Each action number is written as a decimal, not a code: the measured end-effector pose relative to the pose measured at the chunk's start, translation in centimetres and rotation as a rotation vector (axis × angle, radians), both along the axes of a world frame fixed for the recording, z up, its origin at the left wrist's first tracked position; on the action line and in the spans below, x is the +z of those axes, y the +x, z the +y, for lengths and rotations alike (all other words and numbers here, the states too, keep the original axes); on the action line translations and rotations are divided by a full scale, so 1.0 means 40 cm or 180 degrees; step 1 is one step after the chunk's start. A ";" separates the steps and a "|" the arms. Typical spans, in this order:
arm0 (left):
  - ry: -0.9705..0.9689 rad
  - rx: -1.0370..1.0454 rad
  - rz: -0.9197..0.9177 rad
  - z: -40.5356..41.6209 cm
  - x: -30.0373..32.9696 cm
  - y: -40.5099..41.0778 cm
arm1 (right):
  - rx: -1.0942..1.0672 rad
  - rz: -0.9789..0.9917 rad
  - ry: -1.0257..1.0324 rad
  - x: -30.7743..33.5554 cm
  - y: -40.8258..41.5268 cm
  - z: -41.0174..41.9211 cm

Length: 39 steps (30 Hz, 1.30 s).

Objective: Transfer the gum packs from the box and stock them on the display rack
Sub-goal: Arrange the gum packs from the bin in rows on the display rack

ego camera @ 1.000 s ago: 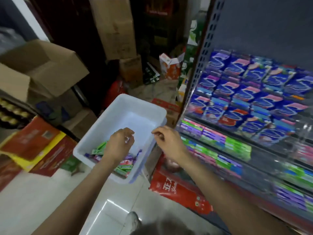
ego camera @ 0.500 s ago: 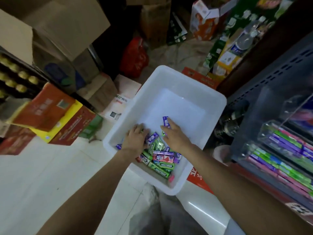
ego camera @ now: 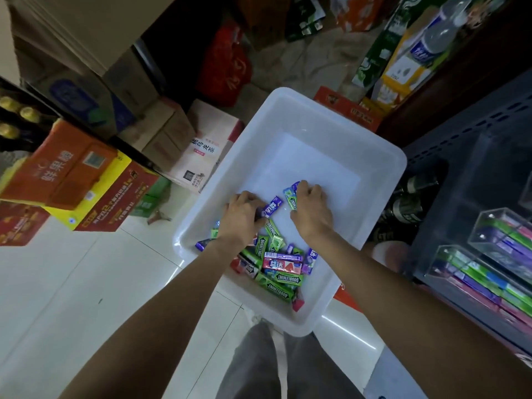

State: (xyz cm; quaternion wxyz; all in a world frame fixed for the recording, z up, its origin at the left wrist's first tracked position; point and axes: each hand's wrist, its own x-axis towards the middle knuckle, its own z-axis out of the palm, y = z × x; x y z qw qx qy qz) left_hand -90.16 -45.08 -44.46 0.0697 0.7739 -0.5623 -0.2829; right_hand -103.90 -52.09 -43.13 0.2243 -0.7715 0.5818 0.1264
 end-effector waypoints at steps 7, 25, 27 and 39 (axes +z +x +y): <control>-0.0199 0.0006 -0.0002 -0.019 -0.002 -0.012 | -0.0411 -0.0093 0.0551 0.009 -0.011 -0.027; 0.0241 0.2011 0.3507 -0.005 0.089 -0.017 | -0.1187 -0.2588 0.1239 0.070 0.014 0.053; 0.0194 0.2093 0.3535 0.006 0.090 -0.008 | -0.0588 -0.2391 0.1097 0.081 0.016 0.066; 0.0057 0.2469 0.4048 0.082 0.108 0.049 | -0.0004 -0.0622 0.0609 0.015 0.045 0.105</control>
